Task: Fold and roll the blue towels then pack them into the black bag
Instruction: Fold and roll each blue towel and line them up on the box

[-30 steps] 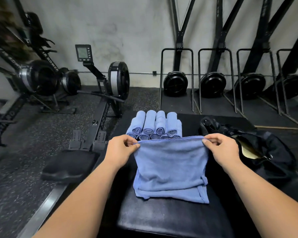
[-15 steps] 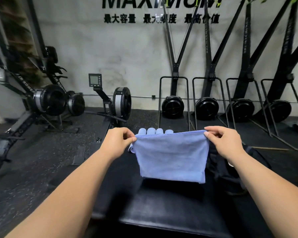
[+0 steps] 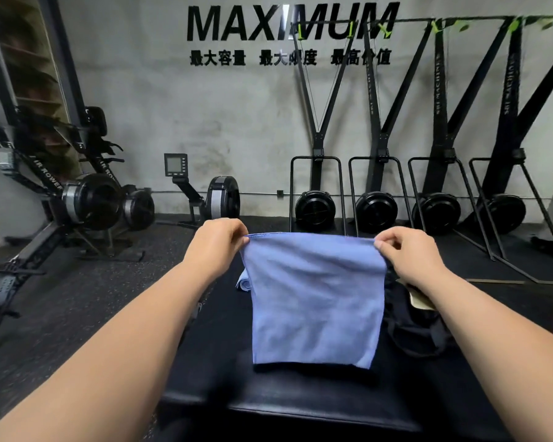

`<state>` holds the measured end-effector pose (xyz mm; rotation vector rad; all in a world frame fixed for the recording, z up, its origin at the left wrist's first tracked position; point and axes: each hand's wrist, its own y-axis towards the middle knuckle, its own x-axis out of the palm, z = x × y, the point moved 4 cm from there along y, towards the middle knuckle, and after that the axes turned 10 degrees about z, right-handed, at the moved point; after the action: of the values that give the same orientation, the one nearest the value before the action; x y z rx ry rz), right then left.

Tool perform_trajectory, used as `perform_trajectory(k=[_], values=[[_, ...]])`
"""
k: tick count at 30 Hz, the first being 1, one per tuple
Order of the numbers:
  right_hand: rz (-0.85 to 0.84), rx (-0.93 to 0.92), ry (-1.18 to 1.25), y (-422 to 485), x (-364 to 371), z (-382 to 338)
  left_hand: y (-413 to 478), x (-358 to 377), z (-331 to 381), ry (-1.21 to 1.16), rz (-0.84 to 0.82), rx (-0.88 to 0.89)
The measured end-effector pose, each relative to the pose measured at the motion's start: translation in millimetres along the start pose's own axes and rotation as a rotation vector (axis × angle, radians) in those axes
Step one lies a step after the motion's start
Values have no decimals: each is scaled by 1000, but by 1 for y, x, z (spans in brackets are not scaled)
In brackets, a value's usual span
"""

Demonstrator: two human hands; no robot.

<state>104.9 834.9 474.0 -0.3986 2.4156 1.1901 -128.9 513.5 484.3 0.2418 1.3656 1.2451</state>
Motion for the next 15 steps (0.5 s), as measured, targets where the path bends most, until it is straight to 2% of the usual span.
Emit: perform_trajectory(k=[6, 15], values=[[68, 41, -6, 1, -9, 6, 1, -1, 5, 33, 9, -16], [151, 124, 18, -1, -25, 11, 2, 0, 25, -7, -63, 79]])
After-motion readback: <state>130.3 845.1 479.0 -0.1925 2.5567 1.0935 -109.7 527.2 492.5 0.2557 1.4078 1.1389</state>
